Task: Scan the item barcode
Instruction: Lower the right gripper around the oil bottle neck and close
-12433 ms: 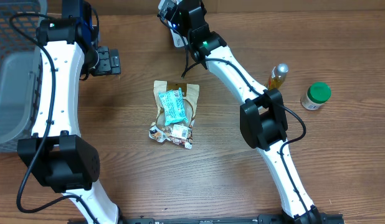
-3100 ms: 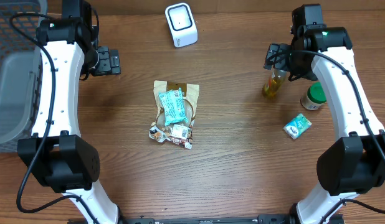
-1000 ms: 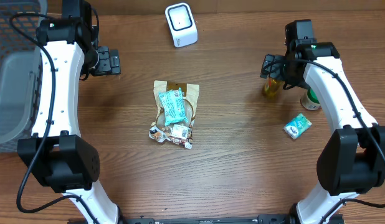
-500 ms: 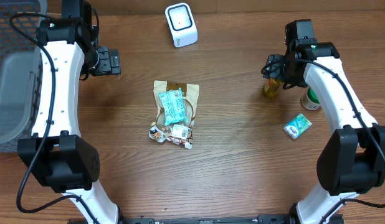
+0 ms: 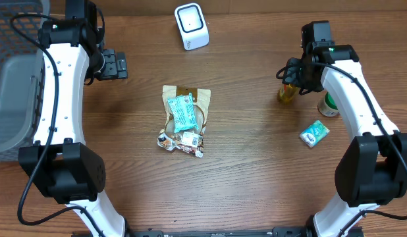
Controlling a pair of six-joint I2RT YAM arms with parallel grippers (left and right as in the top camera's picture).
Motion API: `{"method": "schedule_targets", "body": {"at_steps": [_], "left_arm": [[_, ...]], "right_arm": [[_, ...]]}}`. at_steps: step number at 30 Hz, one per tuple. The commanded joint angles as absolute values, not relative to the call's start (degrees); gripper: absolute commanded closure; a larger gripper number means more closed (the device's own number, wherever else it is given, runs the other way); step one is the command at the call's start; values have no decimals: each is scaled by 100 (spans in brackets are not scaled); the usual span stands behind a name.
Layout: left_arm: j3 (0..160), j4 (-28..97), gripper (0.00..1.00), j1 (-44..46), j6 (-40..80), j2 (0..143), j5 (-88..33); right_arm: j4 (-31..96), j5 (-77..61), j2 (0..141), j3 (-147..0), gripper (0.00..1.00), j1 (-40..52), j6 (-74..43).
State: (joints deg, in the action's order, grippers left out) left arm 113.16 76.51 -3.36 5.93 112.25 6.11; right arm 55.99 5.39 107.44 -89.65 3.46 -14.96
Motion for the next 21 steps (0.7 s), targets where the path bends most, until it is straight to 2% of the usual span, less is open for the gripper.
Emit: {"method": "schedule_targets", "body": {"at_steps": [1, 8, 21], "left_arm": [[11406, 7642, 0, -296, 532, 11209, 637], [11406, 7640, 0, -296, 530, 11209, 637], [11406, 7642, 0, -296, 530, 11209, 637]], "right_arm": [[5581, 598, 10742, -8921, 32, 353, -1494], [5529, 602, 10746, -8919, 26, 351, -1494], [5343, 598, 10750, -8919, 25, 353, -1496]]}}
